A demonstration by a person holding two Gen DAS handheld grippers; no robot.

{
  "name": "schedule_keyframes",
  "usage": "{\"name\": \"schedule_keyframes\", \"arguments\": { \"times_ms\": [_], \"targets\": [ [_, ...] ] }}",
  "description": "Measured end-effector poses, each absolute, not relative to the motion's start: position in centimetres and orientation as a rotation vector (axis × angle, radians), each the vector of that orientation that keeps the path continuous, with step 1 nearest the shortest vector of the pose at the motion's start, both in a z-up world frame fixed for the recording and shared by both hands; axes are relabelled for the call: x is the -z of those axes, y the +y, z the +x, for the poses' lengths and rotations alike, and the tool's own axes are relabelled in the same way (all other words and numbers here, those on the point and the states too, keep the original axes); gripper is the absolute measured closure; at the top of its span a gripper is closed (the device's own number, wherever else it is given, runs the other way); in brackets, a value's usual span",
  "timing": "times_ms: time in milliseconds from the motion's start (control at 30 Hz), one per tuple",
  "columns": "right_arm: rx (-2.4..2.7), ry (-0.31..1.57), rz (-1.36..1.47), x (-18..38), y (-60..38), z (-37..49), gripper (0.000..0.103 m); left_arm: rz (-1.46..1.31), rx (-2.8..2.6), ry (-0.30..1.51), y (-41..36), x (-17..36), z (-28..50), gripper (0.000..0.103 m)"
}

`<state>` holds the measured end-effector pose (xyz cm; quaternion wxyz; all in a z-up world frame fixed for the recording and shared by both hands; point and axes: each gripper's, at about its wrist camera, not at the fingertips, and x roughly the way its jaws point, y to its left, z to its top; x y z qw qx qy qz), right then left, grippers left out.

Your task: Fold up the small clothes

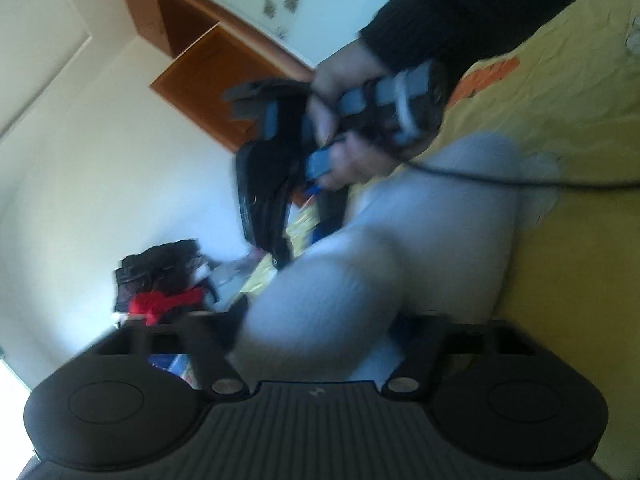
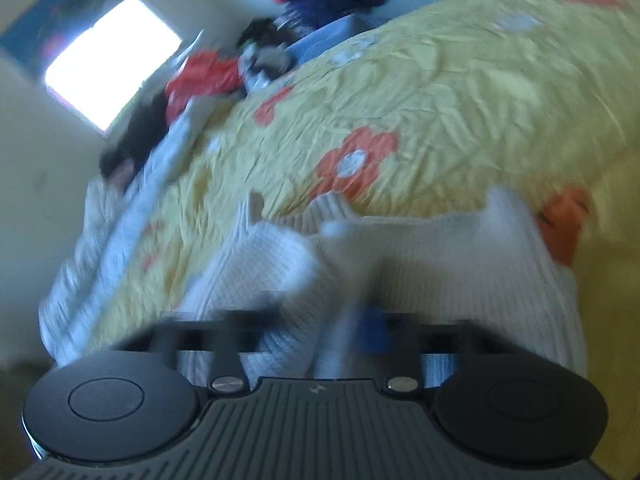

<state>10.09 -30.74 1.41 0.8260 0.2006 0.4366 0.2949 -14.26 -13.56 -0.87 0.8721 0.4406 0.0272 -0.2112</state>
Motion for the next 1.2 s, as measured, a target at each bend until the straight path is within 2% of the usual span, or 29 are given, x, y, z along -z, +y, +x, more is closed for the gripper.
{"name": "schedule_keyframes", "arguments": {
  "times_ms": [67, 233, 367, 400, 433, 500, 533, 567, 600, 633, 667, 900, 1033, 1067, 1100, 1133, 1167, 1200],
  "targets": [
    [-0.645, 0.847, 0.349, -2.8, -30.7, 9.1, 0.076, 0.912, 0.471, 0.054, -14.4, 0.7, -14.3, 0.067],
    [-0.682, 0.677, 0.346, -5.9, -35.1, 7.2, 0.077, 0.821, 0.540, 0.039, -16.9, -0.7, -14.0, 0.070],
    [-0.521, 0.825, 0.415, -1.5, -39.4, 8.8, 0.074, 0.830, 0.606, 0.085, -19.8, 1.8, -13.3, 0.069],
    [-0.494, 0.839, 0.450, -0.7, -40.2, 8.8, 0.064, 0.828, 0.584, 0.045, -20.1, 2.5, -13.5, 0.068],
    [-0.479, 0.831, 0.514, -0.4, -41.0, 8.6, 0.061, 0.837, 0.563, 0.015, -20.2, 2.7, -13.8, 0.065],
    [-0.461, 0.820, 0.596, -1.0, -41.8, 7.9, 0.047, 0.818, 0.554, 0.002, -19.1, 2.1, -14.6, 0.058],
    [-0.452, 0.784, 0.607, -1.7, -42.1, 7.3, 0.044, 0.797, 0.562, -0.004, -18.1, 1.6, -15.0, 0.050],
    [-0.447, 0.736, 0.605, -2.8, -42.1, 6.6, 0.043, 0.786, 0.558, -0.020, -16.9, 1.1, -15.7, 0.039],
    [-0.454, 0.702, 0.608, -3.7, -42.1, 5.9, 0.043, 0.782, 0.545, -0.047, -15.6, 0.9, -16.5, 0.032],
    [-0.476, 0.691, 0.626, -4.3, -42.0, 5.3, 0.043, 0.781, 0.532, -0.079, -14.2, 0.8, -17.4, 0.020],
    [-0.516, 0.700, 0.651, -4.7, -41.7, 4.9, 0.043, 0.783, 0.519, -0.100, -12.8, 0.8, -18.3, 0.015],
    [-0.591, 0.872, 0.534, -3.8, -37.3, 5.4, 0.042, 0.886, 0.380, 0.018, -7.8, 3.2, -17.9, 0.015],
    [-0.584, 0.922, 0.532, -2.5, -35.8, 6.2, 0.041, 0.850, 0.373, 0.038, -7.4, 2.7, -17.1, 0.015],
    [-0.588, 0.921, 0.517, -2.3, -35.3, 6.5, 0.044, 0.856, 0.382, 0.035, -7.5, 2.8, -16.9, 0.016],
    [-0.589, 0.910, 0.501, -2.1, -34.8, 6.9, 0.066, 0.876, 0.390, 0.036, -8.0, 3.0, -16.5, 0.017],
    [-0.582, 0.900, 0.486, -1.9, -34.6, 7.2, 0.078, 0.899, 0.384, 0.027, -8.2, 3.4, -16.5, 0.021],
    [-0.578, 0.900, 0.470, -1.8, -34.4, 7.5, 0.083, 0.906, 0.390, 0.015, -8.6, 3.5, -16.3, 0.039],
    [-0.580, 0.888, 0.447, -2.0, -34.3, 7.7, 0.085, 0.905, 0.392, 0.011, -9.2, 3.2, -15.9, 0.048]
  ]
}}
